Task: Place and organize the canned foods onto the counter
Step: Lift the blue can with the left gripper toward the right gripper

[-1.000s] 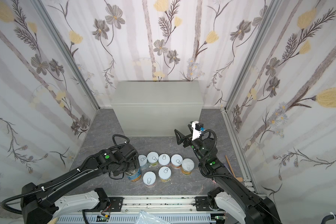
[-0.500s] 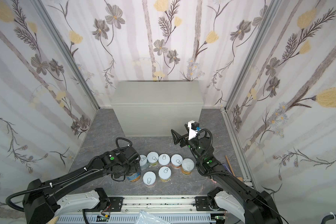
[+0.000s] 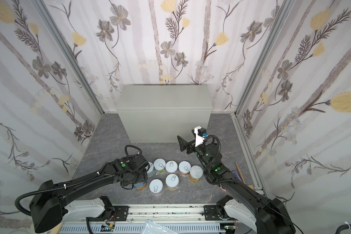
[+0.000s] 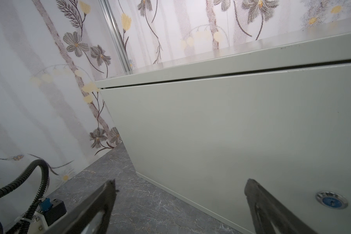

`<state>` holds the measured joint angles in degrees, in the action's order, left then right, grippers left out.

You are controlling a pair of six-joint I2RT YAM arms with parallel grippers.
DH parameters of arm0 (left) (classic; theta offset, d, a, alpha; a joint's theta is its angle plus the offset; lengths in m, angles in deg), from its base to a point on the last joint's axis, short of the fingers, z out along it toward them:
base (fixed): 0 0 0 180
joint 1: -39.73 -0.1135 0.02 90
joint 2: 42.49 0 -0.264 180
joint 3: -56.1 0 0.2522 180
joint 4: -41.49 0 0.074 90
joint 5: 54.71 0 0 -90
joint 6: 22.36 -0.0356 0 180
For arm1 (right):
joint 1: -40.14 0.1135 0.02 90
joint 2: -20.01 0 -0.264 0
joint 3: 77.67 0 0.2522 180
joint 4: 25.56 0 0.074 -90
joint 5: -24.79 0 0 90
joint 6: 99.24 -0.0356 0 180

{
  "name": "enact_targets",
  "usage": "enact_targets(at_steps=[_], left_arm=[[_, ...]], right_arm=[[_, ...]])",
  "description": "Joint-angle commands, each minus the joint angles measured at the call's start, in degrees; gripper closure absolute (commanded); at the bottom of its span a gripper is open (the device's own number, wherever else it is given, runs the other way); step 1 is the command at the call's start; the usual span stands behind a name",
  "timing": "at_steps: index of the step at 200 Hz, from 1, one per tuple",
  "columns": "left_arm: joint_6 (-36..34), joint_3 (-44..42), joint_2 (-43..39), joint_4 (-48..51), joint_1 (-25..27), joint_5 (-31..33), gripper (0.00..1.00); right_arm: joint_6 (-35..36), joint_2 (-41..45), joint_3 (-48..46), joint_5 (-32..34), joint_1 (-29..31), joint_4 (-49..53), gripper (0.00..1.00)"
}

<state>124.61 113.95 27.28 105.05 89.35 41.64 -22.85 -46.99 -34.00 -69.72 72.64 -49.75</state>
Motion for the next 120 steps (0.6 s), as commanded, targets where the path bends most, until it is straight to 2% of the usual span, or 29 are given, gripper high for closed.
enact_targets(at_steps=[1, 18, 41, 74, 90, 120], left_arm=[[0.1, -0.1, -0.7, 0.5, 0.0, 3.1, 0.15], [0.7, -1.2, -2.0, 0.6, 0.0, 2.9, 0.19], [0.7, -1.2, -3.8, 2.0, -0.1, 2.7, 0.32], [-0.6, 5.1, -6.0, 9.6, -0.1, 4.2, 0.47], [-1.7, 9.7, -6.5, 13.6, -0.2, 5.8, 0.59], [-6.8, 20.6, -4.4, 20.5, -2.0, 6.5, 0.92]], right_arm=[[1.1, 0.0, 0.8, 1.2, 0.4, 0.3, 0.0], [1.2, -0.2, 0.8, 1.7, 0.6, 0.1, 0.0], [1.4, -0.7, 1.1, 1.9, 1.0, 0.0, 0.0], [1.7, -1.6, 2.0, 1.5, 1.4, 0.1, 0.0], [1.8, -2.1, 2.3, 1.5, 1.5, -0.1, 0.0], [2.2, -2.7, 2.9, -0.8, 1.9, -1.0, 0.0]])
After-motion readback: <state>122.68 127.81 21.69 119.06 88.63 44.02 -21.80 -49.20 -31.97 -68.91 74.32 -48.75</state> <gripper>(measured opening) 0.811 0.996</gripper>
